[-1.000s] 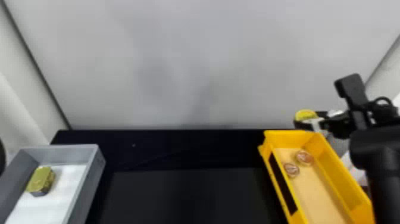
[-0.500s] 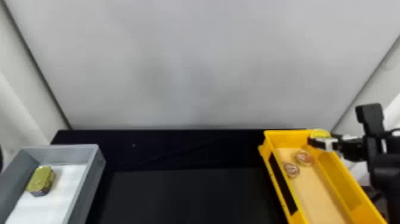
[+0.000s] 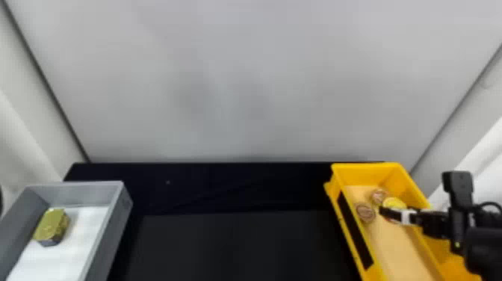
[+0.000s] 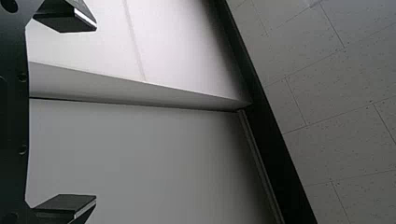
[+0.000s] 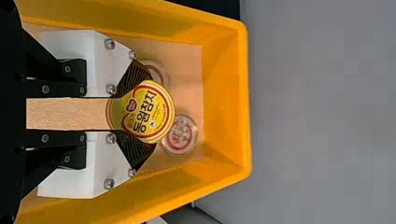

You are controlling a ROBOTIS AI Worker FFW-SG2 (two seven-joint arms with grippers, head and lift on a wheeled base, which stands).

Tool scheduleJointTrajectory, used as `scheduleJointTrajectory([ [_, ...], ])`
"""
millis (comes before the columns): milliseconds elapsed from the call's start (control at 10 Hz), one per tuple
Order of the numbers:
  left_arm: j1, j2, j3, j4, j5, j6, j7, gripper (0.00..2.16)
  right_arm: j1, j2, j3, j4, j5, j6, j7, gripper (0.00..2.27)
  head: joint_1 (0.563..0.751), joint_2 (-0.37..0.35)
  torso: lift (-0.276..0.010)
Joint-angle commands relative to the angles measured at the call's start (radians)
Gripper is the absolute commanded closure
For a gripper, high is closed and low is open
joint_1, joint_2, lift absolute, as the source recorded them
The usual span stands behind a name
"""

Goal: Pick up the round yellow can and place it in the yellow rectangular box

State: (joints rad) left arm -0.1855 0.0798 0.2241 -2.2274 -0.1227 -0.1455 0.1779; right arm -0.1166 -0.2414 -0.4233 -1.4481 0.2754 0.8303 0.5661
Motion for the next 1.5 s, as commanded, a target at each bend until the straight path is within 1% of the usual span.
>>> scheduleJointTrajectory([
  [0,0.0,-0.002,0.0,0.0,0.0,0.001,-0.001,0.0,0.015,0.001,0.003,0.038,-0.008,0.002,0.003,0.92,0.694,-0.078,-0.001],
  [600,0.003,-0.003,0.0,0.0,0.0,0.001,-0.004,0.0,0.044,0.001,0.014,0.087,-0.016,0.023,0.009,0.92,0.694,-0.078,-0.001],
  [1100,0.003,-0.005,0.0,0.0,0.0,0.003,-0.008,0.0,0.052,0.001,0.015,0.097,-0.016,0.028,0.009,0.92,0.694,-0.078,-0.001],
  [1200,0.003,-0.005,0.0,0.0,0.0,0.003,-0.009,0.0,0.054,0.001,0.014,0.097,-0.016,0.031,0.013,0.81,0.694,-0.078,-0.001],
  [1400,0.005,-0.006,0.001,0.0,0.0,0.003,-0.009,0.0,0.057,0.001,0.024,0.094,-0.016,0.058,0.009,0.0,0.694,-0.078,-0.001],
])
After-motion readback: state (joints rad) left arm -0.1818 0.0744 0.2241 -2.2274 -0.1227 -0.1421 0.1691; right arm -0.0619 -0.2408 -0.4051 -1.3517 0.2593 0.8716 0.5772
